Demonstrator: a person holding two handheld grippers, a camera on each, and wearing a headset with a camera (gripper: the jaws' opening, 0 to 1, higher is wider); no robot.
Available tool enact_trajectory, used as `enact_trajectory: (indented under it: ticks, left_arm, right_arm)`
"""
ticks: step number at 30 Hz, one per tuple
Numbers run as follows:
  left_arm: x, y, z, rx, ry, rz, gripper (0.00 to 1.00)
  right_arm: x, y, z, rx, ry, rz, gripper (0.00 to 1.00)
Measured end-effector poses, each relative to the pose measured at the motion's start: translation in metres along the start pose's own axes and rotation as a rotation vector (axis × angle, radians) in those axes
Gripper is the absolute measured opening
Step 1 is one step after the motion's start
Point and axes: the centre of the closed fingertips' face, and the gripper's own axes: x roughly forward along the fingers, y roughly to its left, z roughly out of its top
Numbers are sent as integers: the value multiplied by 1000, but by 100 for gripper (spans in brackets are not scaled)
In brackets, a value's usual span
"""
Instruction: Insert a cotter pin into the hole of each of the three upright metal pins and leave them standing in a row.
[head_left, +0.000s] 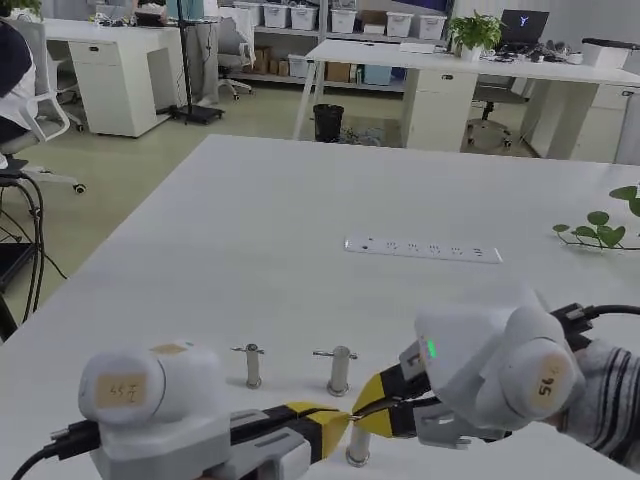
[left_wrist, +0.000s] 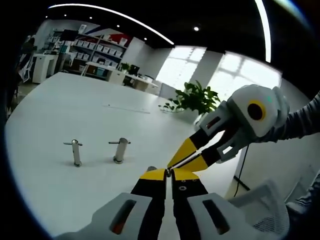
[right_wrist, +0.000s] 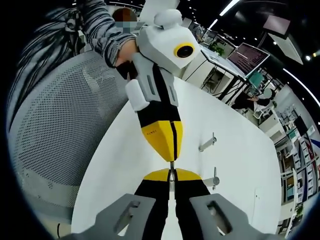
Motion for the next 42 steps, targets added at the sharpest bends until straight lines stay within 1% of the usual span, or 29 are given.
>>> enact_trajectory:
  ticks: [2, 3, 4, 5, 7, 10, 11, 13, 16, 18, 20, 22, 23, 27, 30, 33, 35, 36, 40, 41, 42]
  left_arm:
    - [0, -1, 0, 17, 0, -7, 0]
    - [0, -3, 0, 27, 2, -23, 0]
    - [0, -3, 0, 45, 4, -23, 0]
    - [0, -4, 0, 74, 5, -30, 0]
    - [0, -5, 0, 92, 4, -40, 0]
    - [-1, -7, 0, 130, 2, -61, 0]
    - [-2, -8, 0, 151, 2, -72, 0]
    - [-3, -10, 1, 171, 1, -90, 0]
    - [-5, -13, 0, 203, 6, -113, 0]
    - [-6, -14, 0, 212, 4, -121, 0]
    - [-7, -17, 1, 221, -1, -140, 0]
    - [-8, -19, 2, 225, -7, -155, 0]
    - [-9, -20, 2, 228, -10, -162, 0]
    - [-10, -21, 2, 230, -10, -175, 0]
    - [-11, -22, 0, 239, -4, -183, 0]
    - [-12, -21, -2, 249, 3, -178, 0]
    - [-11, -20, -2, 255, -3, -176, 0]
    - [-10, -19, -2, 259, -4, -168, 1]
    - [-6, -16, -3, 274, 4, -142, 5]
    - [-5, -14, -4, 277, 6, -133, 8]
    - [-4, -12, -4, 285, 7, -121, 10]
  right_arm:
    - [0, 0, 0, 10, -3, -2, 0]
    - [-1, 0, 0, 24, -6, -1, 0]
    - [-1, 1, 0, 31, -7, 3, 0]
    - [-1, 0, 0, 34, -7, -1, 0]
    - [-2, 1, -2, 38, -3, 1, 0]
    - [-2, 5, -4, 119, -27, 25, 0]
    - [-3, 6, -4, 133, -33, 32, 1]
    - [-4, 7, -4, 164, -49, 41, 2]
    - [-4, 10, -1, 258, -94, 65, 2]
    - [-4, 12, 1, 310, -120, 80, 1]
    - [-4, 14, 1, 337, -135, 98, 1]
    - [-5, 14, 0, 348, -141, 97, 0]
    - [-5, 15, 1, 360, -149, 106, 0]
    - [-6, 17, 3, 369, -159, 114, 0]
    - [-7, 19, 3, 357, -157, 119, 0]
    - [-9, 20, 2, 324, -142, 114, 0]
    - [-10, 22, 3, 293, -134, 113, 0]
    - [-9, 23, 3, 276, -124, 112, 0]
    - [-10, 21, -1, 251, -101, 94, 0]
    - [-10, 20, -2, 249, -95, 88, 0]
    - [-10, 18, -7, 247, -75, 74, 0]
